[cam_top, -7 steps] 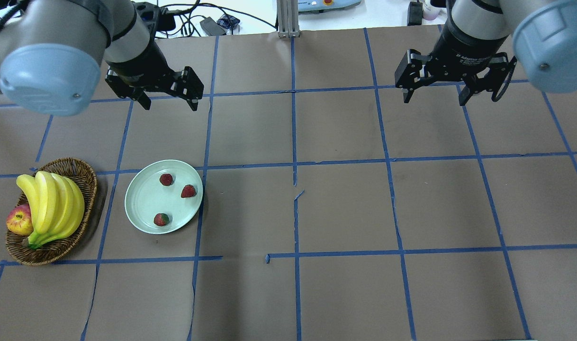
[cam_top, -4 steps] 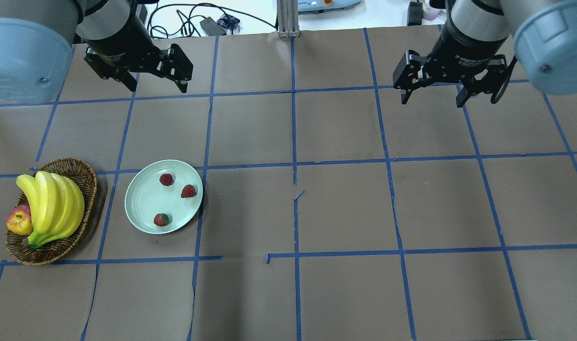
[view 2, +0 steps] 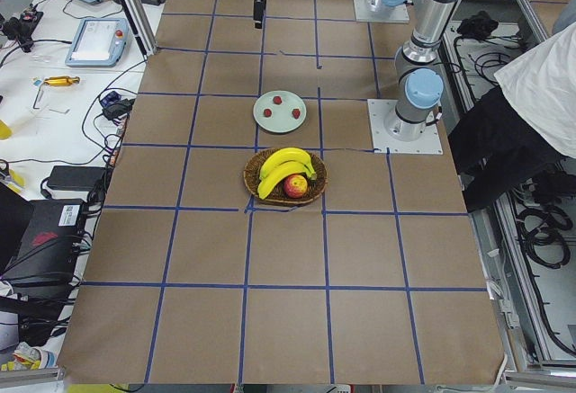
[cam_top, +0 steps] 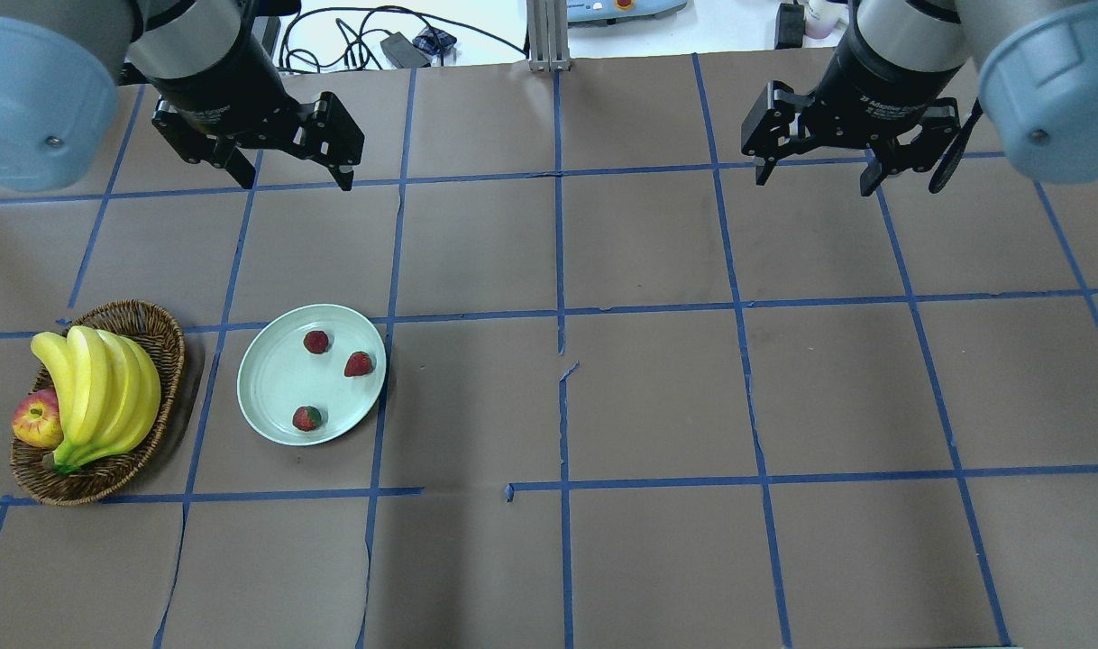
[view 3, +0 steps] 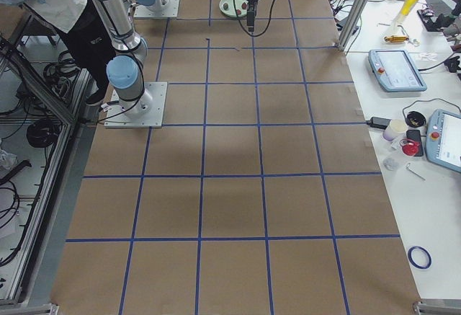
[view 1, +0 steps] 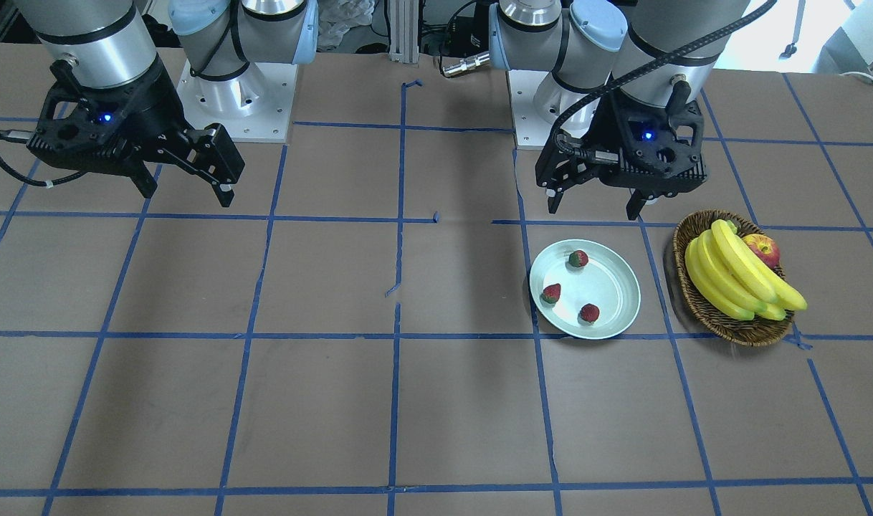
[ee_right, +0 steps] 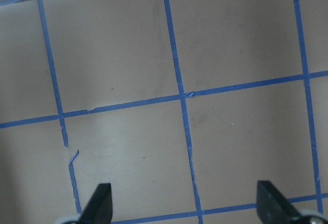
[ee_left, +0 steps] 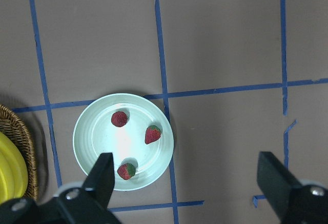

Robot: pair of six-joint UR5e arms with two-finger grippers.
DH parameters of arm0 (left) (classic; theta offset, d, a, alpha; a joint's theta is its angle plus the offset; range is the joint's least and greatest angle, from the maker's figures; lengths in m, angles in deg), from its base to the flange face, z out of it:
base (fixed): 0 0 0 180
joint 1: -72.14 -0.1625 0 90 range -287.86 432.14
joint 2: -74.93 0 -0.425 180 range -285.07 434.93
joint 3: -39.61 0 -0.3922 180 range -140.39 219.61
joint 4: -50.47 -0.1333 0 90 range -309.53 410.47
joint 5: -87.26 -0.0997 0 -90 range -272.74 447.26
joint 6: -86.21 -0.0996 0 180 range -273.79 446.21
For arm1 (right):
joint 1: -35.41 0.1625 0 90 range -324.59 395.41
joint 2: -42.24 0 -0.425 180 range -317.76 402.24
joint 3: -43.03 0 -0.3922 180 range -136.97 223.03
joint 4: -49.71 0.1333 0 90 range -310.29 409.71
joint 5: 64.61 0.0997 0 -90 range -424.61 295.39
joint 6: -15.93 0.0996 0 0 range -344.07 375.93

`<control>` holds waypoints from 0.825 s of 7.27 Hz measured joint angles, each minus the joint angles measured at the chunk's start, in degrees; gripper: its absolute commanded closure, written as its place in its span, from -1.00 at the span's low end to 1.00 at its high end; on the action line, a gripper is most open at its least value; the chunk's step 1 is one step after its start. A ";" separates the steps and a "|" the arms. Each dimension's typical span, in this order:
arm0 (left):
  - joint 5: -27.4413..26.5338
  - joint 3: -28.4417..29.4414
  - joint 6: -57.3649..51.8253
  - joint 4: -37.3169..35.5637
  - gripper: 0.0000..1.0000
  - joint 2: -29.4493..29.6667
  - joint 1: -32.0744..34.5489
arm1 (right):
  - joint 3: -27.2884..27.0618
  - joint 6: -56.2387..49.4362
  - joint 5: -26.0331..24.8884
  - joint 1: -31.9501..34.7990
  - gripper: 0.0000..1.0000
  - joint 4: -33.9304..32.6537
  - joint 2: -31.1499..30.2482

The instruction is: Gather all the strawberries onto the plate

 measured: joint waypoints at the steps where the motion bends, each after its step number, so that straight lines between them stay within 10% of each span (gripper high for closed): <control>1: 0.09 -0.22 0.45 0.47 -1.00 -0.23 0.00 | -0.19 0.13 -0.81 0.28 -1.00 -0.90 -0.06; 6: -0.06 0.27 4.87 0.57 -1.00 1.53 0.54 | 0.75 -0.08 -3.43 5.07 -1.00 -0.37 0.19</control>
